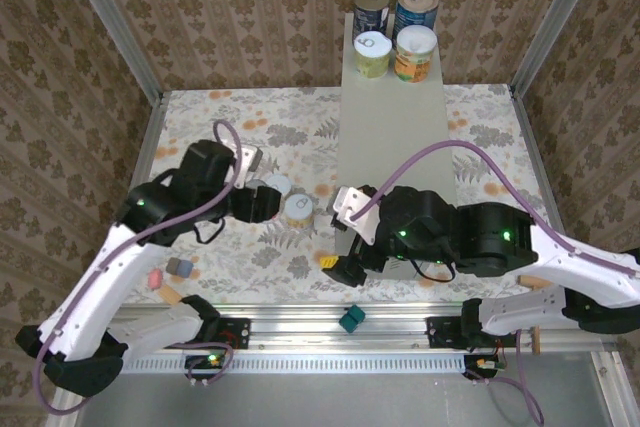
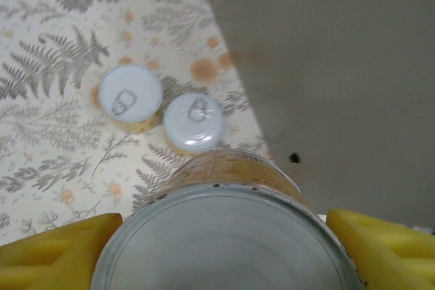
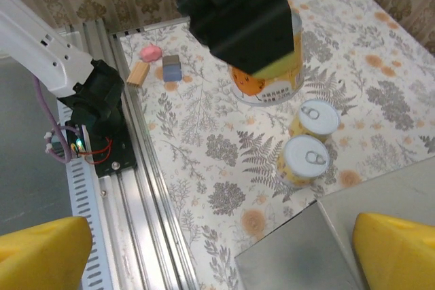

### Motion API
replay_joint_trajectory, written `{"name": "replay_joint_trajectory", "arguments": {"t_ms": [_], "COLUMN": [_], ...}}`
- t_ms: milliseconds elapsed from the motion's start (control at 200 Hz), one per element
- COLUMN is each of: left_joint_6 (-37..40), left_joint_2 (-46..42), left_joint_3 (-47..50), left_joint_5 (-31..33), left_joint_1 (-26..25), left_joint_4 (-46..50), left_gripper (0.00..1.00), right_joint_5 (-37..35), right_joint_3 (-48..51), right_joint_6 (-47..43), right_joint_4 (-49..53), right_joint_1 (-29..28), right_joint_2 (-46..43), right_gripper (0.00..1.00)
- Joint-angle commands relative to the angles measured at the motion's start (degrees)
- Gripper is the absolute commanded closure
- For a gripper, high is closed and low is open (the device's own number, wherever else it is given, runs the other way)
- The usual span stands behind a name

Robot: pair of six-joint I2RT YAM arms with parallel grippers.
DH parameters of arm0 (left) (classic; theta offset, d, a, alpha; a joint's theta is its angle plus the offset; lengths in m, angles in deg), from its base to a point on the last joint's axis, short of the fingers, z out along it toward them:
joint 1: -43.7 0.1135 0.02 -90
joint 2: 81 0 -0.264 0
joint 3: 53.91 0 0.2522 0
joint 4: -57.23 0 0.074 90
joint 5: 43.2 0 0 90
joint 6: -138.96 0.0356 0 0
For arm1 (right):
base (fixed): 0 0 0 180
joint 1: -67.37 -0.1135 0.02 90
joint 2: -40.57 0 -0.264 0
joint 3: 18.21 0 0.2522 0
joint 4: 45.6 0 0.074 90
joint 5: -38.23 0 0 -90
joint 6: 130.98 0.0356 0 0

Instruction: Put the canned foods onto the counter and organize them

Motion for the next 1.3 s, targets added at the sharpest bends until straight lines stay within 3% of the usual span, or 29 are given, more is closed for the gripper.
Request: {"name": "replay_joint_trajectory", "arguments": {"t_ms": [0,330,670,1295], "left_joint_6": [3.8,3.9,1.0,-1.0], "left_joint_2": [-0.1,1.4,2.3,2.6], "left_joint_3": [-6.8,-18.8,-21.8,-23.0], "left_joint_5": [-7.1,-20.7,-31.0,-35.7], "left_joint_1": [0.5,0.6,0.6,0.5], "left_joint_4": [5.7,7.1,3.8,1.4], "left_gripper": [0.4,0.42,0.43,0.44], "right_joint_5": [0.7,3.4,3.0,-6.0], "right_joint_3": [1.8,4.2,7.5,7.2], "right_joint_6": [-4.2,-9.0,-11.1,-11.0], "right_joint_4": [-6.3,-14.1,-25.9,-34.7], "right_joint_1": [-0.4,-0.4,-0.4,0.0], "right_joint_2": [-1.8,-1.3,0.6,7.8], "right_gripper": [0.0,0.0,0.0,0.01]}}
